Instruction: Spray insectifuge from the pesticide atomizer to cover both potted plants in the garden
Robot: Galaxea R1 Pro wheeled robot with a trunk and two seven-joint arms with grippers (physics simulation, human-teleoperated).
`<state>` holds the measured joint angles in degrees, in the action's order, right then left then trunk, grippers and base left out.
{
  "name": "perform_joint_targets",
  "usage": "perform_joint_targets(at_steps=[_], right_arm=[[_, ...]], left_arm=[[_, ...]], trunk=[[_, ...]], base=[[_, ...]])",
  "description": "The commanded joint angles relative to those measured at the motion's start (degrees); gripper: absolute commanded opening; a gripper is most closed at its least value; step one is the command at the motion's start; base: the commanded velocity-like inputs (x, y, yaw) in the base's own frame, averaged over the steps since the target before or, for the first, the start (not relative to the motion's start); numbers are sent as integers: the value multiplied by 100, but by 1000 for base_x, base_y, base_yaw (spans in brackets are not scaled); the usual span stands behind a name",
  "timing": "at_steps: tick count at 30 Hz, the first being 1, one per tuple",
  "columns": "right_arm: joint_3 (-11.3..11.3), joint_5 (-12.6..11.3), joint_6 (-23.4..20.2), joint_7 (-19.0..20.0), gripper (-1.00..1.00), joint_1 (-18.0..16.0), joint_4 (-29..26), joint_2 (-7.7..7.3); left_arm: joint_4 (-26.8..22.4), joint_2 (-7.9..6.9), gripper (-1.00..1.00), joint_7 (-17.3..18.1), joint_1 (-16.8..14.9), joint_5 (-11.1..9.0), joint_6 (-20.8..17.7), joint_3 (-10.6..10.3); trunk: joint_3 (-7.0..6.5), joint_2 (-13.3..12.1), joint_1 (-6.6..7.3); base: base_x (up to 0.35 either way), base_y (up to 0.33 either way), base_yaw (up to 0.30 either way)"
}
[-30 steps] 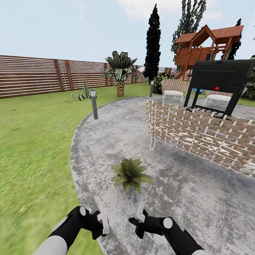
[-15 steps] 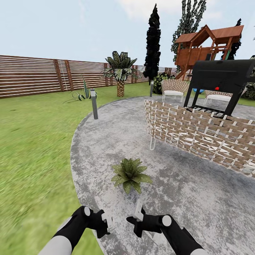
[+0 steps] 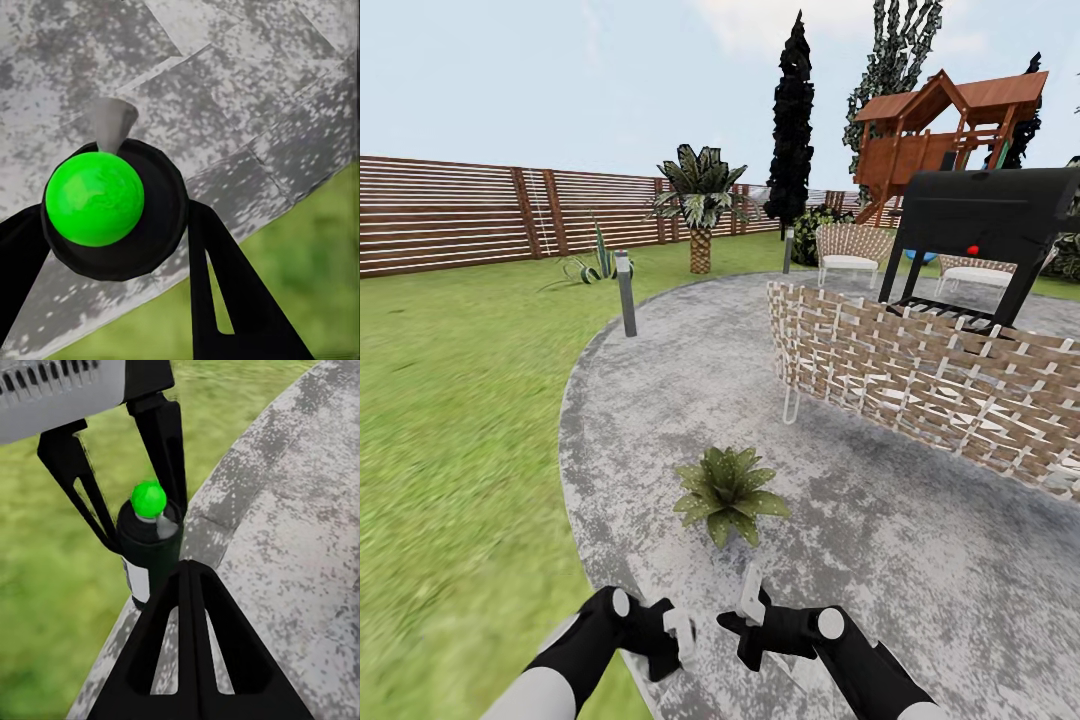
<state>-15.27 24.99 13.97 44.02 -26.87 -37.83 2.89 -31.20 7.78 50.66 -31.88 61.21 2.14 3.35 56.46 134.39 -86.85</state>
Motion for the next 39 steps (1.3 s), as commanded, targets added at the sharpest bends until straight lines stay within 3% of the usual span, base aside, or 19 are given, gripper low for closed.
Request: perform_joint_targets(at_steps=[1, 9, 15, 36, 39], right_arm=[[7, 59, 36, 1, -100, -2, -5, 1], [7, 59, 36, 1, -100, -2, 3, 1], [7, 59, 36, 1, -100, -2, 4, 1], [7, 59, 39, 1, -100, -2, 13, 1], [7, 59, 42, 1, -100, -2, 14, 1]], left_arm=[[-7, 12, -100, 24, -2, 34, 23, -1], [0, 49, -100, 31, -2, 13, 125, -44], [0, 94, -100, 32, -2, -184, 245, -45], [102, 221, -100, 7, -2, -275, 258, -47], [88, 218, -100, 4, -2, -452, 263, -47]], trunk=[[5, 2, 1], [5, 2, 1], [5, 2, 1], [5, 2, 1], [5, 2, 1]], base=[[0, 0, 0], [0, 0, 0], [0, 0, 0], [0, 0, 0], [0, 0, 0]])
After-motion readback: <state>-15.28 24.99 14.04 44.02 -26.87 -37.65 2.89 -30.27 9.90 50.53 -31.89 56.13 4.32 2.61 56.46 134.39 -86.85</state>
